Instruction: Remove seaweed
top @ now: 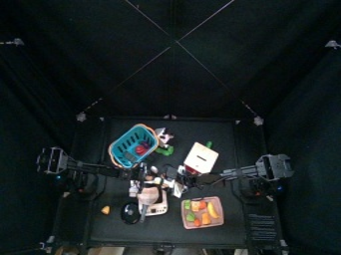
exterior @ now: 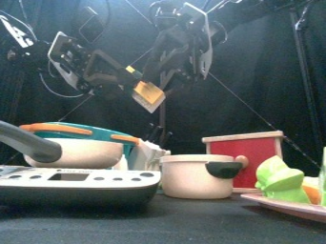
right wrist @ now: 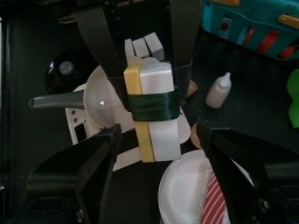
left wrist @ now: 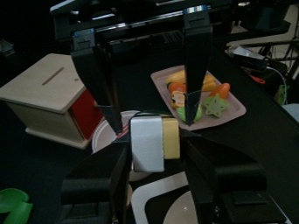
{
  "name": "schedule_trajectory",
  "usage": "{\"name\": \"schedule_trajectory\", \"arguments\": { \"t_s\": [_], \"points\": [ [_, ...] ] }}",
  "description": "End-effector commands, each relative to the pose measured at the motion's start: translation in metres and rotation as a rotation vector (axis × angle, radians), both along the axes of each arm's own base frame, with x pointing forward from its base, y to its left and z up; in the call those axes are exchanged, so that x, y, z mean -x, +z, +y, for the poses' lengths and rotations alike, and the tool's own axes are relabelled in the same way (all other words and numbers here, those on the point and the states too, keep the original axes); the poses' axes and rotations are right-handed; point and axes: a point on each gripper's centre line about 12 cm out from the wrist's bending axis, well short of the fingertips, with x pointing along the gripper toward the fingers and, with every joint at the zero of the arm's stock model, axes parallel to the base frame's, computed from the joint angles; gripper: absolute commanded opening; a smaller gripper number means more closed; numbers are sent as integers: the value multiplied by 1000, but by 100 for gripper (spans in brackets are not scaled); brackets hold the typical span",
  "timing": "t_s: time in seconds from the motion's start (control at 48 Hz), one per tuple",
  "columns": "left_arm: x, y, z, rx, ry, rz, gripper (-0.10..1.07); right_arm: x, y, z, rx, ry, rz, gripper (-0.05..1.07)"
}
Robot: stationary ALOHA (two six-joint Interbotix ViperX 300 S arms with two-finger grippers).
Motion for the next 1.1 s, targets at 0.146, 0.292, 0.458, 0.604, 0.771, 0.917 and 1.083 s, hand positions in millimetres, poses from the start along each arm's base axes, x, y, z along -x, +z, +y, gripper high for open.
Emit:
{"name": "schedule_trajectory", "arguments": {
  "t_s": [0.146,0.292,0.458,0.604,0.771,0.917,1.083],
  "points": [
    [-3,11,1,1,3,-41,64,-3,7,-2,4,-6,-12,98],
    [-3,11,2,1,4,-43,64,-8,5,-1,-4,-12,-8,96],
    [-3,12,1,2,4,-46,64,-10,6,-2,1,-15,-6,87],
    [-2,11,2,1,6,-46,64,-11,7,-2,-3,-20,-4,75],
    [-2,12,2,1,6,-48,64,-8,4,-2,-9,-32,16,64],
    [0,13,2,1,5,-52,64,-7,1,-3,-16,-40,30,61],
    [7,17,2,0,6,-63,64,-6,-1,-2,-15,-39,39,61]
  ]
}}
